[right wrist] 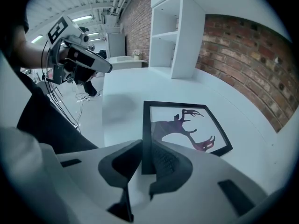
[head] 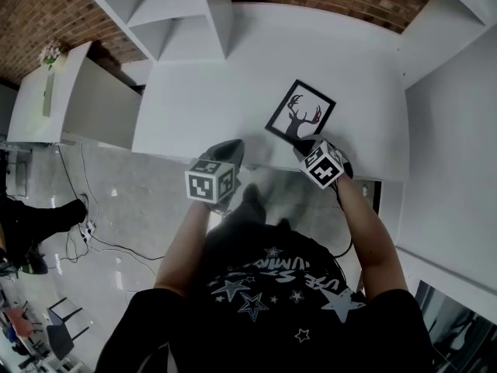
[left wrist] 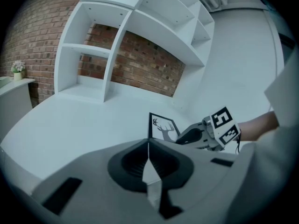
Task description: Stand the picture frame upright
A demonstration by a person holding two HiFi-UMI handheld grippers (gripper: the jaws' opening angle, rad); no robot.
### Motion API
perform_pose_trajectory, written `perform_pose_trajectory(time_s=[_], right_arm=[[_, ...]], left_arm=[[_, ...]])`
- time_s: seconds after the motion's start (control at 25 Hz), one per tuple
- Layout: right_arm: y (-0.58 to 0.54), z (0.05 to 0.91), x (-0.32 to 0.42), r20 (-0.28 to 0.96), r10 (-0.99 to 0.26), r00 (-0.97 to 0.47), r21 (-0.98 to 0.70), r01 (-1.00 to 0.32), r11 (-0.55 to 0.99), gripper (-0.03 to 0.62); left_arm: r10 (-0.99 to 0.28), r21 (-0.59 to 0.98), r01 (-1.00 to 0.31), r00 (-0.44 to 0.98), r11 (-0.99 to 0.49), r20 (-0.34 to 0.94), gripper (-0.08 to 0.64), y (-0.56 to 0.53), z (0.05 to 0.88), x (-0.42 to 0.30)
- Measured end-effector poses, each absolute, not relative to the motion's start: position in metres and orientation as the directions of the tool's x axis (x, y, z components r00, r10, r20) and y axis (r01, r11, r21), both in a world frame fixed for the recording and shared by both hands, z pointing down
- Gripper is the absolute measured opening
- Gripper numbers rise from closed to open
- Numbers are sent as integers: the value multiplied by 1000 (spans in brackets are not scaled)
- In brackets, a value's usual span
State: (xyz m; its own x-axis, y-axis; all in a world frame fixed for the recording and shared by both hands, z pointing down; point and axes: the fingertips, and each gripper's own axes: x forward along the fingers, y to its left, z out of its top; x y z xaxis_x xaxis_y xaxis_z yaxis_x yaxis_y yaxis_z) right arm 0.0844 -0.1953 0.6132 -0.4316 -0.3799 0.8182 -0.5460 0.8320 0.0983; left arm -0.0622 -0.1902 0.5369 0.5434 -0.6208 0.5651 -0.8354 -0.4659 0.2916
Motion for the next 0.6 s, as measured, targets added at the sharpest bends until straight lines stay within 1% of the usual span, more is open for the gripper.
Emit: perform_pose_trajectory(time_s=[0.24,0.6], right_arm=[[-161,613,81,820,-334,-464,90,-471,878,74],[-118,612,83,818,-277,-505,83,-373,924,74]], left_arm=[[-626,296,-851,521,-434,579,18,-167,544,-61],[-606,283,-858,505,-428,615,18,-134,554,-50]])
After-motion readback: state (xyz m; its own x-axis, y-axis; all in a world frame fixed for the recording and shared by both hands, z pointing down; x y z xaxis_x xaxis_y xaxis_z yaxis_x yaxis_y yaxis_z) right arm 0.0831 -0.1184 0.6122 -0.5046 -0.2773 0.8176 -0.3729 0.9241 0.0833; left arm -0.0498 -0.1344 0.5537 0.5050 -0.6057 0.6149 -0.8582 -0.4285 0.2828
